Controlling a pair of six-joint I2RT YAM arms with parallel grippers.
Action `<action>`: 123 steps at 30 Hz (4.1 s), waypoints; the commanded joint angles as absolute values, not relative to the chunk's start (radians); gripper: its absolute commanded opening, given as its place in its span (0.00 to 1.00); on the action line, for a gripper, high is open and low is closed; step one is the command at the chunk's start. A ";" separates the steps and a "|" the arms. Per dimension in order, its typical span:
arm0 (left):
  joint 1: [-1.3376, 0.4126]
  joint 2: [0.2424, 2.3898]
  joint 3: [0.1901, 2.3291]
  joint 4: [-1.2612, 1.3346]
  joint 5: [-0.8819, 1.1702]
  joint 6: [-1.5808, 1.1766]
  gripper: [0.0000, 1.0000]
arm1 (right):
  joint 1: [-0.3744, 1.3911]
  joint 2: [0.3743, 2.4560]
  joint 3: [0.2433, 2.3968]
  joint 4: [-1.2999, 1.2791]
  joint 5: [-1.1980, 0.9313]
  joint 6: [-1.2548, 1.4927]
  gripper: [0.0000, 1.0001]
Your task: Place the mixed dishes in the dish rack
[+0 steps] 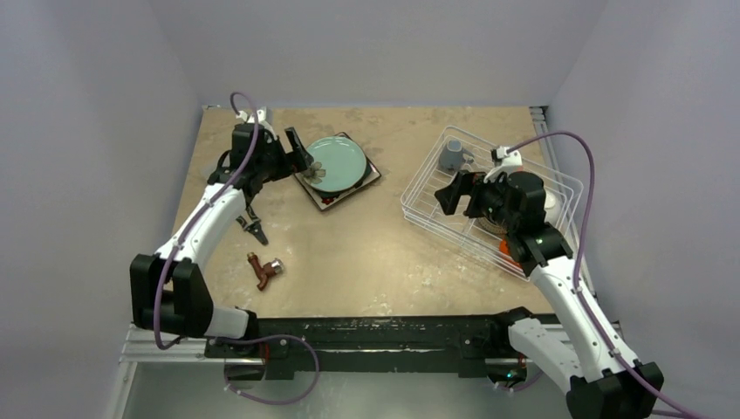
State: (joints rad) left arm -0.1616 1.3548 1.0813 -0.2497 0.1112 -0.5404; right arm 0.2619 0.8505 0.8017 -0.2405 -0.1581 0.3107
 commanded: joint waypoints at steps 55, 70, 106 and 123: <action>-0.067 1.848 1.129 -0.053 0.379 -0.666 0.39 | 0.264 0.740 0.735 -0.263 -0.302 0.546 0.98; -0.067 1.807 1.158 -0.176 0.333 -0.621 0.00 | 0.263 0.715 0.721 -0.283 -0.307 0.574 0.98; -0.036 1.810 1.221 -0.546 0.363 -0.706 0.26 | 0.263 0.719 0.714 -0.270 -0.318 0.572 0.98; -0.014 1.863 1.219 -0.376 0.452 -0.715 0.39 | 0.263 0.716 0.676 -0.247 -0.334 0.591 0.98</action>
